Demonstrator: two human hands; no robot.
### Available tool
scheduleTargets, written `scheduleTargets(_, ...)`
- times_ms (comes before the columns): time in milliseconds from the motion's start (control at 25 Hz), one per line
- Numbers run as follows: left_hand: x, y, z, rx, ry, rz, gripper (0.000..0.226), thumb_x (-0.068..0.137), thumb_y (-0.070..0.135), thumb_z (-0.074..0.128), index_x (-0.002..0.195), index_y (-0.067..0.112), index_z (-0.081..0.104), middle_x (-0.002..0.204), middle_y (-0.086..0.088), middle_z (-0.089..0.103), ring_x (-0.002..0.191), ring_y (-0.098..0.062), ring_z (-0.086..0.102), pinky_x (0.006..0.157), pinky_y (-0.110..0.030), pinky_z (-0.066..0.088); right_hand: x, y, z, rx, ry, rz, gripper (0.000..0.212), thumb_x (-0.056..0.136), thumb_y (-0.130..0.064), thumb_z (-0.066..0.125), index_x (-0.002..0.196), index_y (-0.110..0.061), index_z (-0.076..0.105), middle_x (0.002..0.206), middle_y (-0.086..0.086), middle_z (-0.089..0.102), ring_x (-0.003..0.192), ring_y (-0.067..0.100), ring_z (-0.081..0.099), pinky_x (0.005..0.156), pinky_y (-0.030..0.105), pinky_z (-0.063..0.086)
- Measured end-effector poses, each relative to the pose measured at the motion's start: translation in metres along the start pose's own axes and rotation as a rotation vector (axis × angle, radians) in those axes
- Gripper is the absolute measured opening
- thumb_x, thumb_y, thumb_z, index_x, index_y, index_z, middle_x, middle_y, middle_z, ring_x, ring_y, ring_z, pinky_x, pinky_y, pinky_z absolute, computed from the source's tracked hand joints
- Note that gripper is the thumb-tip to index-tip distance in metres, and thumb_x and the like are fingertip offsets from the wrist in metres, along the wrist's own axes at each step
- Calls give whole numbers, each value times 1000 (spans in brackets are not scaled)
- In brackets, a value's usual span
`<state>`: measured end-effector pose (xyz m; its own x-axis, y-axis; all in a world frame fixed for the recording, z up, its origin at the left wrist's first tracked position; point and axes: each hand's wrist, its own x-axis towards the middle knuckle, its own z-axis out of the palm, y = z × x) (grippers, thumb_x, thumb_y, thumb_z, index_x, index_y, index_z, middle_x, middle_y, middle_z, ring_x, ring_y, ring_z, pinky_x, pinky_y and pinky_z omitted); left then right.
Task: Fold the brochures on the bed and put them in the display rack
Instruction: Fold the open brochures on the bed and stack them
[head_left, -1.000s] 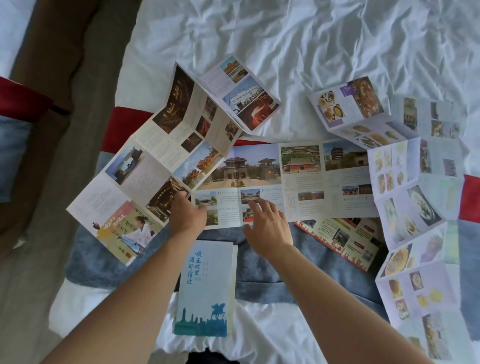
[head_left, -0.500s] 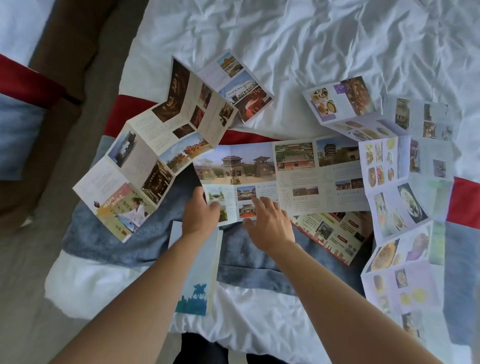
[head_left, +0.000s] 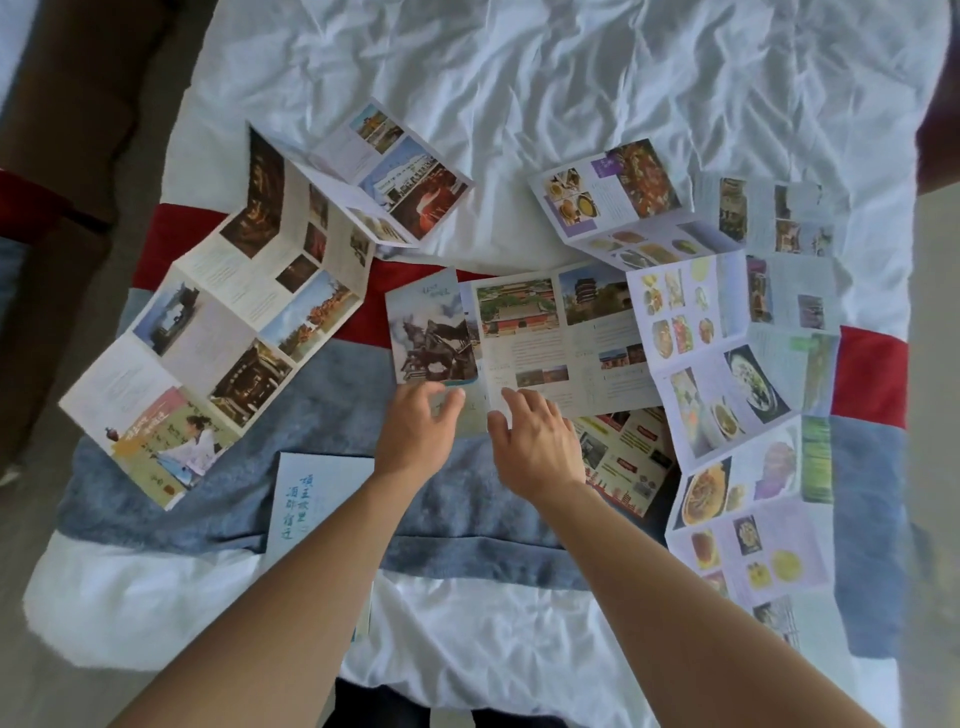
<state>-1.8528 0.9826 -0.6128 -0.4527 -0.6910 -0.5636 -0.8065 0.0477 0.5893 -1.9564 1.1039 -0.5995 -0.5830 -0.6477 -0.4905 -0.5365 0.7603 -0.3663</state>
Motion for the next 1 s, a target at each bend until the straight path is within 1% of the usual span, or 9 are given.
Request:
scheduleTargets(160, 21, -14, -2, 81, 86, -143, 43, 92, 38, 59, 130, 17, 54, 133, -10, 50, 124, -30, 48, 104, -45, 43, 7, 9, 5, -4, -50, 44, 64, 95, -58, 30, 147, -21, 39, 145, 3, 47, 128, 26, 45, 104, 47, 37)
scheduleTargets(240, 31, -22, -5, 8, 69, -252, 54, 92, 37, 61, 139, 14, 46, 138, -11, 52, 125, -31, 51, 102, -49, 46, 10, 9, 8, -11, -66, 54, 68, 92, -61, 30, 147, -21, 38, 144, 3, 47, 126, 26, 47, 102, 47, 39)
scheduleTargets(320, 38, -25, -6, -124, 61, -326, 59, 91, 36, 64, 141, 13, 42, 139, -8, 55, 123, -29, 55, 98, -43, 48, 14, 9, 11, -5, -69, 69, 67, 92, -61, 32, 145, -22, 37, 142, 3, 48, 124, 26, 49, 101, 47, 39)
scheduleTargets(440, 41, -23, -6, -188, 73, -395, 49, 91, 35, 68, 132, 13, 53, 122, -6, 65, 92, -20, 64, 69, -28, 47, 19, 5, 14, 2, -66, 68, 64, 93, -58, 38, 146, -22, 36, 144, 3, 48, 125, 26, 50, 102, 47, 39)
scheduleTargets(520, 40, -23, -5, -114, 64, -379, 24, 93, 34, 66, 105, 14, 63, 103, -5, 70, 68, -11, 58, 49, -25, 37, 20, 3, 15, -5, -62, 53, 64, 94, -56, 41, 148, -22, 34, 146, 3, 47, 127, 26, 49, 103, 47, 39)
scheduleTargets(560, 40, -24, -5, -91, 62, -373, 21, 94, 34, 64, 96, 14, 62, 97, -5, 69, 65, -11, 55, 47, -27, 35, 20, 2, 16, -8, -59, 45, 63, 95, -54, 43, 148, -22, 33, 146, 3, 47, 128, 26, 48, 104, 47, 39)
scheduleTargets(680, 35, -27, -12, -91, 85, -394, 22, 97, 33, 58, 87, 14, 52, 90, -5, 61, 64, -15, 51, 48, -29, 32, 19, -5, 17, -21, -57, 25, 63, 95, -52, 47, 148, -22, 32, 145, 3, 47, 129, 25, 46, 105, 46, 39)
scheduleTargets(840, 28, -46, -36, -25, 142, -365, 19, 98, 29, 55, 88, 13, 52, 87, -5, 60, 65, -17, 50, 49, -31, 31, 14, -21, 22, -42, -68, -10, 62, 96, -51, 47, 148, -20, 33, 145, 4, 46, 129, 25, 45, 105, 44, 38)
scheduleTargets(1000, 19, -73, -66, -31, 160, -322, 18, 97, 27, 57, 92, 10, 58, 94, -9, 65, 80, -30, 60, 57, -33, 40, 7, -44, 36, -37, -94, -40, 64, 96, -51, 48, 150, -20, 32, 147, 4, 43, 131, 26, 42, 107, 45, 36)
